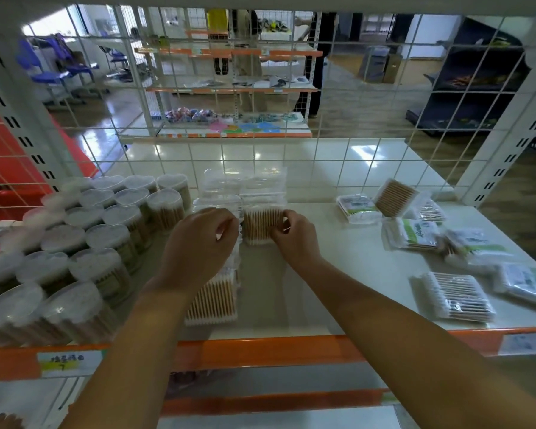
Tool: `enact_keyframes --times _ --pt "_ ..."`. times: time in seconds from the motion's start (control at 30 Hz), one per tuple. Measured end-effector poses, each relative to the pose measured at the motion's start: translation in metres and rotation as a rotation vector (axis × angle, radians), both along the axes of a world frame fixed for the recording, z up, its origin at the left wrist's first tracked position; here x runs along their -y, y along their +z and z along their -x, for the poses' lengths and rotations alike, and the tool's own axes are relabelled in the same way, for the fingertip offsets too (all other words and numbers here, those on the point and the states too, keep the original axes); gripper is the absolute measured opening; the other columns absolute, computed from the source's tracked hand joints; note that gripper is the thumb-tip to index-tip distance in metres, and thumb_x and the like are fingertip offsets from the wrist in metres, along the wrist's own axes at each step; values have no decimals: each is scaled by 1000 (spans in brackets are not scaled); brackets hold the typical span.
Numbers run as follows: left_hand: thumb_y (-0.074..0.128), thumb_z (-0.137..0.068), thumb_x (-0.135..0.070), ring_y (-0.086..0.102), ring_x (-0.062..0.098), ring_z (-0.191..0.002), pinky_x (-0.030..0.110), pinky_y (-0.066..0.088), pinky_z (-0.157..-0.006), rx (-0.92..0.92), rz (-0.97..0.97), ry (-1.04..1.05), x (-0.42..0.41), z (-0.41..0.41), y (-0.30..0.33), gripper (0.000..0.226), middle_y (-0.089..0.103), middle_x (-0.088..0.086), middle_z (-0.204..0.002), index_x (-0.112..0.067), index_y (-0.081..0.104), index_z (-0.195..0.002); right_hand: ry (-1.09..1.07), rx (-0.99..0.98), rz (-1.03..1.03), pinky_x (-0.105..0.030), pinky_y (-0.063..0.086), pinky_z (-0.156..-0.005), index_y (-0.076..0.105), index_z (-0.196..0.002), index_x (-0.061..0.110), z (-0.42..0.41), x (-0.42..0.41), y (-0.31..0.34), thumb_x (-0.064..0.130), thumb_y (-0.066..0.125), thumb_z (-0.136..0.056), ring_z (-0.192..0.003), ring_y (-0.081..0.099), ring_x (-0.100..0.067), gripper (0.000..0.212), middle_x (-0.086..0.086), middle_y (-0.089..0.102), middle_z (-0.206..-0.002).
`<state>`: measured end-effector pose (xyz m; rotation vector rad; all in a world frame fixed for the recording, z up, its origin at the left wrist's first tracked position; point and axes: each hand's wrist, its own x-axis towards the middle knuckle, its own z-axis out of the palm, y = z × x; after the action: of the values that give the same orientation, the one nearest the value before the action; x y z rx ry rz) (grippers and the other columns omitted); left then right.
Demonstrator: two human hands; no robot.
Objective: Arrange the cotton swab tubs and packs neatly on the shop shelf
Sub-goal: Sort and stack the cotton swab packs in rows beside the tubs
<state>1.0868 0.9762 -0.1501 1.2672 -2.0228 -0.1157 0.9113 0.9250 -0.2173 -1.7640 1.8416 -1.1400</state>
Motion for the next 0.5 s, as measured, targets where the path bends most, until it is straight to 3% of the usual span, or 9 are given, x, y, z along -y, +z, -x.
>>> enact_keyframes --times 0.23,0.37,0.43,0.5 --pt "41 -86 -33 58 19 -65 40 49 -64 45 -31 -50 10 51 17 36 62 3 -71 -6 63 -75 -14 -88 26 -22 41 -75 53 -125 4 37 -2 12 35 65 -83 -92 58 -21 53 -11 61 -106" --pt "48 -91 -25 56 17 -67 31 45 -62 52 -52 -72 15 92 15 25 60 -3 -72 -10 62 -76 -81 -82 19 -25 42 -77 55 -122 3 71 -7 16 33 65 -84 -93 59 -21 50 -12 63 -105" --pt "48 -92 -23 55 15 -71 25 39 -63 98 -77 -76 19 111 12 20 58 -5 -77 -13 64 -85 -119 -68 -4 -25 42 -78 57 -120 3 87 -10 17 31 64 -85 -91 59 -21 45 -12 64 -102" --pt "48 -93 -22 58 16 -77 26 43 -67 121 -103 -93 26 130 8 19 63 -1 -86 -12 64 -95 -154 -69 -13 -23 40 -74 60 -116 3 102 -13 18 28 62 -86 -86 58 -18 39 -12 66 -99"
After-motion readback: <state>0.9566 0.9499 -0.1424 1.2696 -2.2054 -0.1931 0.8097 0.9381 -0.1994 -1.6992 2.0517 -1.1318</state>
